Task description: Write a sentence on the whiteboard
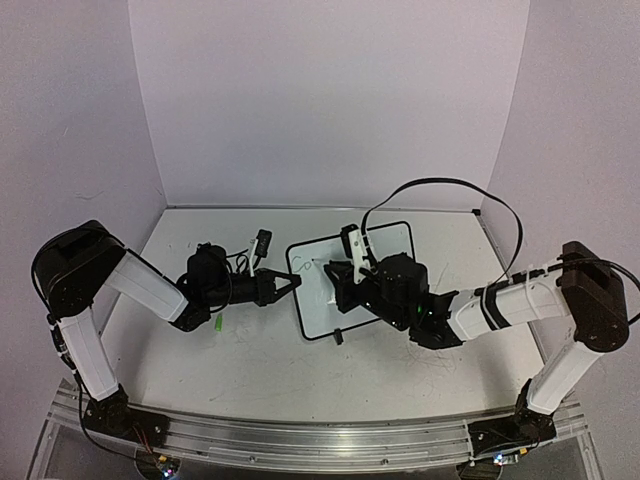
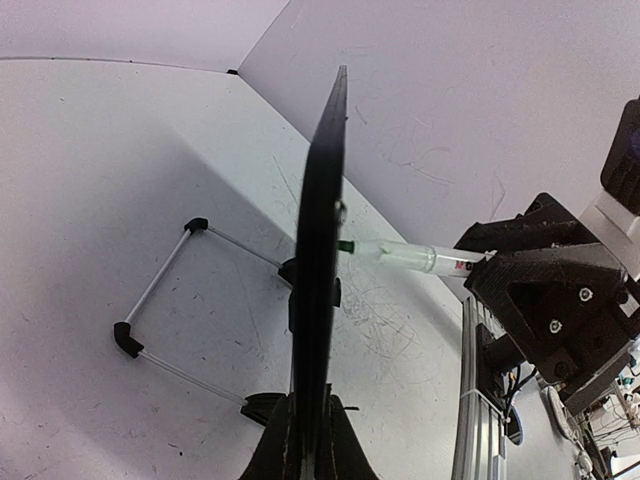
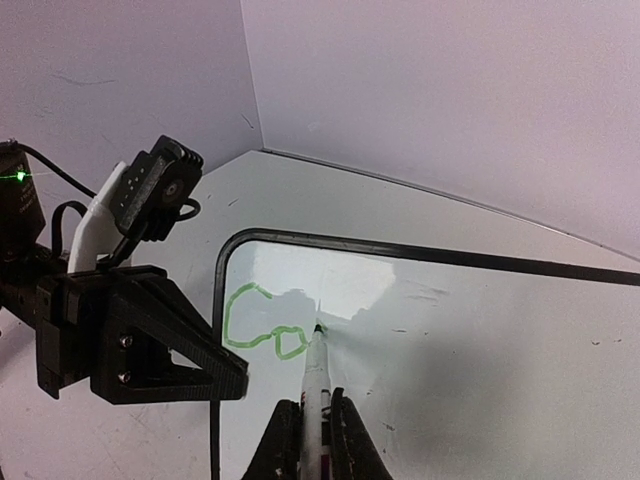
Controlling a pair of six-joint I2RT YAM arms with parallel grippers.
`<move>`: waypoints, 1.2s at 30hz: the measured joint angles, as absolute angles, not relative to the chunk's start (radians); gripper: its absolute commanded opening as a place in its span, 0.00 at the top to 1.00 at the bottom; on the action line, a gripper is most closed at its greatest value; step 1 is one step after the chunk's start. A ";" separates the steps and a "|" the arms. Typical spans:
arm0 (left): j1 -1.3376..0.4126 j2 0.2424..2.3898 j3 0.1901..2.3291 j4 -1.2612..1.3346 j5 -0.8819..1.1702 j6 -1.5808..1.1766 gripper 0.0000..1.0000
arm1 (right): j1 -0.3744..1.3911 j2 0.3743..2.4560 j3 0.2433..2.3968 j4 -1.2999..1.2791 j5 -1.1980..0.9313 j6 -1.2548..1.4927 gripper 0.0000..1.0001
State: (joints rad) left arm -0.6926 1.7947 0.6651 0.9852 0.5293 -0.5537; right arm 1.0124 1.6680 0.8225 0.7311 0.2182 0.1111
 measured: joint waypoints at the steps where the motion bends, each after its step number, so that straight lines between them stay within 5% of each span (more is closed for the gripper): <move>1: -0.693 1.795 0.665 0.985 0.529 -0.554 1.00 | 1.013 1.668 0.822 0.731 0.219 0.112 1.00; 36: -0.692 1.795 0.665 0.985 0.529 -0.554 1.00 | 1.028 1.664 0.802 0.718 0.250 0.131 1.00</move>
State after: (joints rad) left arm -0.6918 1.7947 0.6651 0.9848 0.5289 -0.5539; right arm 1.0283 1.6642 0.8018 0.7177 0.2504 0.1314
